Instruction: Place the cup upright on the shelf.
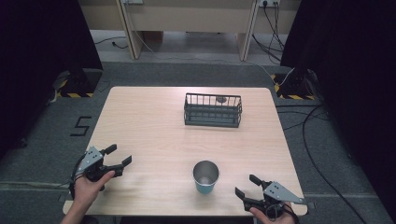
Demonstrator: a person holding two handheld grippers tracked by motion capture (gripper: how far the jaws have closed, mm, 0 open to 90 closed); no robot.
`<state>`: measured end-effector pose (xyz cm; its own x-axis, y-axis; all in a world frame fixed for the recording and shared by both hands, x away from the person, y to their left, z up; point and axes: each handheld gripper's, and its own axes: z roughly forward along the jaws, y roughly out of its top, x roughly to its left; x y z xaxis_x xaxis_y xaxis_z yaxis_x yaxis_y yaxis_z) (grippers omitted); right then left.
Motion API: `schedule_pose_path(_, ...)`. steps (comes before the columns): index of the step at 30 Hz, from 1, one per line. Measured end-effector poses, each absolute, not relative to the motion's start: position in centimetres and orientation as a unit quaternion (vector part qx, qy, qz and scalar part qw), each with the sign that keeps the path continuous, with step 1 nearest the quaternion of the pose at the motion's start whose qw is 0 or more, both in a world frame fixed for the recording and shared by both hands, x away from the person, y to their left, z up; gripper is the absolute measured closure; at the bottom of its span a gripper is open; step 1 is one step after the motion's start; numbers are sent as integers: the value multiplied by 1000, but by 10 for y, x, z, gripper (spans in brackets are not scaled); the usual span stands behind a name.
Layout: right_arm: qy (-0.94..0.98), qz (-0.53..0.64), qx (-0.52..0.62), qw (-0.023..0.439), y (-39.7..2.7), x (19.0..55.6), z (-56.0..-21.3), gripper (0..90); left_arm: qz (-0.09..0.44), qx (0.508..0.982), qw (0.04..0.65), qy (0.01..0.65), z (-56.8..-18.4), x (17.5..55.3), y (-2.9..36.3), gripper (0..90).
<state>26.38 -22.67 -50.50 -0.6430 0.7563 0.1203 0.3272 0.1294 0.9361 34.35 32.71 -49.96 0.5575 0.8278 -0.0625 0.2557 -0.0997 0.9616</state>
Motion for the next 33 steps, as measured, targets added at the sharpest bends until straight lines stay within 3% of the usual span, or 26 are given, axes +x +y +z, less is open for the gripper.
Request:
schedule_pose_path(13,730,572,334,165,-189,267,-500,189,254,698,551,380,-501,344,322,154)
schedule_pose_path(33,749,571,296,163,-151,279,-494,157,251,699,552,380,-502,345,321,155)
